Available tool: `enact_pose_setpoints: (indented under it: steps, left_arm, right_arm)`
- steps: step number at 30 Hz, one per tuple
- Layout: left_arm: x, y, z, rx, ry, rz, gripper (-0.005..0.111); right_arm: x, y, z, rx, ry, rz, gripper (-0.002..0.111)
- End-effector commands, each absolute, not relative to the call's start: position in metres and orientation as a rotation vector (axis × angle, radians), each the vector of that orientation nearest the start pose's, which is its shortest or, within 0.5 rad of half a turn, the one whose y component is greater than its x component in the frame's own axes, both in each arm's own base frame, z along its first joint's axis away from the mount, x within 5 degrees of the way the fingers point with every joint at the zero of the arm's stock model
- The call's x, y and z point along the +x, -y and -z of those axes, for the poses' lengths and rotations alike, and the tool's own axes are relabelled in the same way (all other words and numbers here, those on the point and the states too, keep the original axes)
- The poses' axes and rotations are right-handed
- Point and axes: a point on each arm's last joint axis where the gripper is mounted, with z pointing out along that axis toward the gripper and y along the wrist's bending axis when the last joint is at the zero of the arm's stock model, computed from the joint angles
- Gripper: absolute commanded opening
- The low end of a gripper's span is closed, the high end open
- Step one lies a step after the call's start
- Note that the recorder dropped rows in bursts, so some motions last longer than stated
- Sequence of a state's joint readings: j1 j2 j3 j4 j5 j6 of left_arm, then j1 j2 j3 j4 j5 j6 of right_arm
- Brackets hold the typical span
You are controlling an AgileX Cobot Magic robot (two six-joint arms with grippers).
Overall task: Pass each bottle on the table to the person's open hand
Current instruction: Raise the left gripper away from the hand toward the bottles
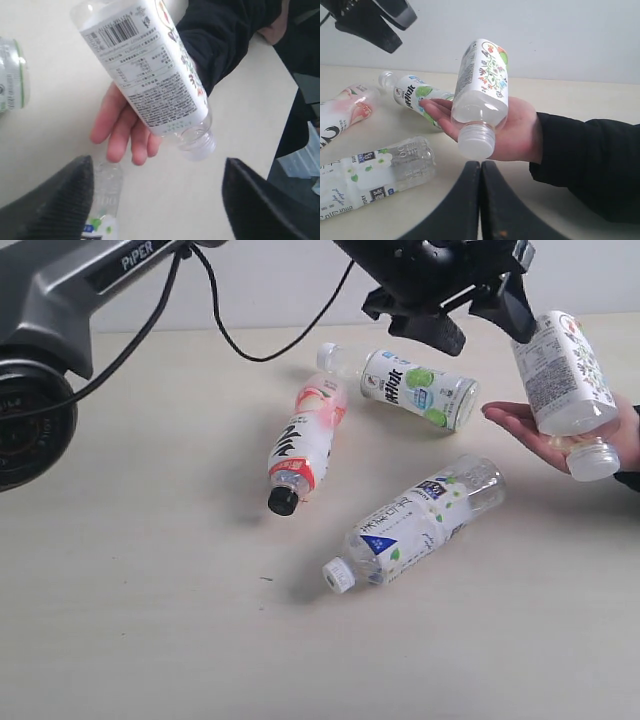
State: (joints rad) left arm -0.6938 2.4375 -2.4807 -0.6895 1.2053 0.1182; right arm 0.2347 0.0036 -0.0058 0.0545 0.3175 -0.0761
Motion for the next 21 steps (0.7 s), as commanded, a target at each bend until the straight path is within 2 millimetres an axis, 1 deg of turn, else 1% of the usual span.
enact_pose_setpoints:
  steps: [1,4,8,10,13,15,17,21]
  left_arm:
    - [0.374,0.363,-0.293,0.969,-2.432,1.052,0.049]
    - [0.377,0.355,-0.303,0.987,-2.392,1.03,0.032]
    - [0.379,0.349,-0.308,0.986,-2.384,0.967,0.002]
    - [0.381,0.347,-0.307,0.99,-2.386,0.928,0.0]
    - [0.386,0.341,-0.305,1.001,-2.393,0.788,0.0]
    - [0.39,0.336,-0.304,0.973,-2.413,0.682,0.0]
    - [0.392,0.332,-0.304,0.955,-2.422,0.613,0.0]
    - [0.396,0.328,-0.302,0.925,-2.435,0.536,0.0]
  right_arm:
    - [0.052,-0.014,-0.185,-0.249,-1.777,-0.167,0.0]
    - [0.052,-0.014,-0.185,-0.249,-1.777,-0.167,0.0]
    - [0.052,-0.014,-0.185,-0.249,-1.777,-0.167,0.0]
    - [0.052,-0.014,-0.185,-0.249,-1.777,-0.167,0.0]
    - [0.052,-0.014,-0.185,-0.251,-1.777,-0.164,0.0]
    - [0.052,-0.014,-0.185,-0.251,-1.777,-0.164,0.0]
    - [0.052,-0.014,-0.185,-0.249,-1.777,-0.167,0.0]
    - [0.052,-0.014,-0.185,-0.249,-1.777,-0.167,0.0]
